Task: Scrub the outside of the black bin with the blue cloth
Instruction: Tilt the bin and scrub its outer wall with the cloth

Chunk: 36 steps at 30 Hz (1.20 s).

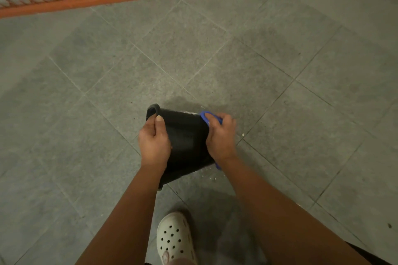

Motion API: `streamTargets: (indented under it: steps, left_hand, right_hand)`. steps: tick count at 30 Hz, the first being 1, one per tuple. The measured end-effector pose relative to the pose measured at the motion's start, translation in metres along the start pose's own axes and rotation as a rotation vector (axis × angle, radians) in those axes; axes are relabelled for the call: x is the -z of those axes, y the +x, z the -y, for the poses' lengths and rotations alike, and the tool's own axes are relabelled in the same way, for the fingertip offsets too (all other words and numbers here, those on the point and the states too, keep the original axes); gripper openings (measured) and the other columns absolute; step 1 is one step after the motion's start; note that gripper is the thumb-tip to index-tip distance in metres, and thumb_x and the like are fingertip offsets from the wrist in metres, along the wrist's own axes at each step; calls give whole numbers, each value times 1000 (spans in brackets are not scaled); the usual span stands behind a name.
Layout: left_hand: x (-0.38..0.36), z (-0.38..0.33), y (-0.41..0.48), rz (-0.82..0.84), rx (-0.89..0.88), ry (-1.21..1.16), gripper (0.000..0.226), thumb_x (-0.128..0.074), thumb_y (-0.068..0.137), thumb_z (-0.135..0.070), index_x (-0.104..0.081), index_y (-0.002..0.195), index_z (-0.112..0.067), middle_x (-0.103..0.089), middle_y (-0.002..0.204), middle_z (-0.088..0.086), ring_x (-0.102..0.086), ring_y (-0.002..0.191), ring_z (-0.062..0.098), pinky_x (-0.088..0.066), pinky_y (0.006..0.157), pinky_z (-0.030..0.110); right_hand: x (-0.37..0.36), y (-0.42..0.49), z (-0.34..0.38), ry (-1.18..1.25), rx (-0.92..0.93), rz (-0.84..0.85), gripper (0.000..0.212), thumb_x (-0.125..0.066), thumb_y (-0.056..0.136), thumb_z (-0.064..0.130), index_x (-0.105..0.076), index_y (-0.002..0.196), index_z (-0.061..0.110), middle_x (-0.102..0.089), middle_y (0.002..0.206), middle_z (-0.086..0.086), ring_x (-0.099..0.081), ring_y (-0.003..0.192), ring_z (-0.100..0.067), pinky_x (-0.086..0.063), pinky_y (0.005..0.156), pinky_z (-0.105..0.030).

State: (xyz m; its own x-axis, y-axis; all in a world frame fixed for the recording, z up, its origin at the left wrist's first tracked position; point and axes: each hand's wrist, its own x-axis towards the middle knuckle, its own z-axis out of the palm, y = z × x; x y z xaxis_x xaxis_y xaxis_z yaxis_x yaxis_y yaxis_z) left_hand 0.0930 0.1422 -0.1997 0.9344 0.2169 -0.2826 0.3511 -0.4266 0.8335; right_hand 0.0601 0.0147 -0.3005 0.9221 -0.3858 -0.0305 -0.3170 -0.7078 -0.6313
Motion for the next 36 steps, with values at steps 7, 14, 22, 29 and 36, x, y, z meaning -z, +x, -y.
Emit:
streamTargets:
  steps: [7, 14, 22, 29, 36]
  left_hand:
    - [2, 0, 5, 11, -2, 19, 26, -38, 101, -26, -60, 87, -20, -63, 89, 20, -61, 81, 28, -51, 75, 31]
    - [3, 3, 3, 5, 1, 32, 29, -38, 101, -27, -63, 99, -11, -63, 87, 13, -60, 82, 18, -47, 75, 28]
    - [9, 1, 5, 29, 75, 14, 26, -38, 101, -26, -60, 111, -16, -62, 98, 0, -58, 94, 13, -43, 89, 31]
    - [15, -10, 15, 33, 310, -68, 34, -39, 95, -32, -59, 118, -16, -61, 108, 7, -56, 104, 25, -41, 100, 47]
    - [14, -24, 15, 175, 279, 78, 35, -37, 100, -39, -63, 103, -15, -65, 95, 3, -60, 97, 23, -45, 93, 39]
  right_hand:
    - [-1, -22, 12, 29, -12, -67, 49, -66, 76, -4, -59, 123, 9, -53, 110, -19, -49, 98, -32, -45, 83, -34]
    - [-4, -1, -11, -3, -80, -12, 46, -62, 77, -6, -60, 120, 9, -51, 110, -22, -48, 99, -37, -45, 86, -42]
    - [10, 19, -58, 1, -230, 179, 43, -49, 86, -7, -56, 127, 6, -46, 119, -21, -47, 108, -35, -37, 94, -29]
    - [37, 23, -63, 97, -260, 69, 45, -49, 89, -2, -50, 131, 14, -43, 116, -17, -50, 99, -27, -36, 87, -23]
    - [43, 12, -54, 86, -65, 56, 40, -50, 92, 4, -49, 133, 5, -44, 117, -17, -42, 94, -14, -32, 86, -18]
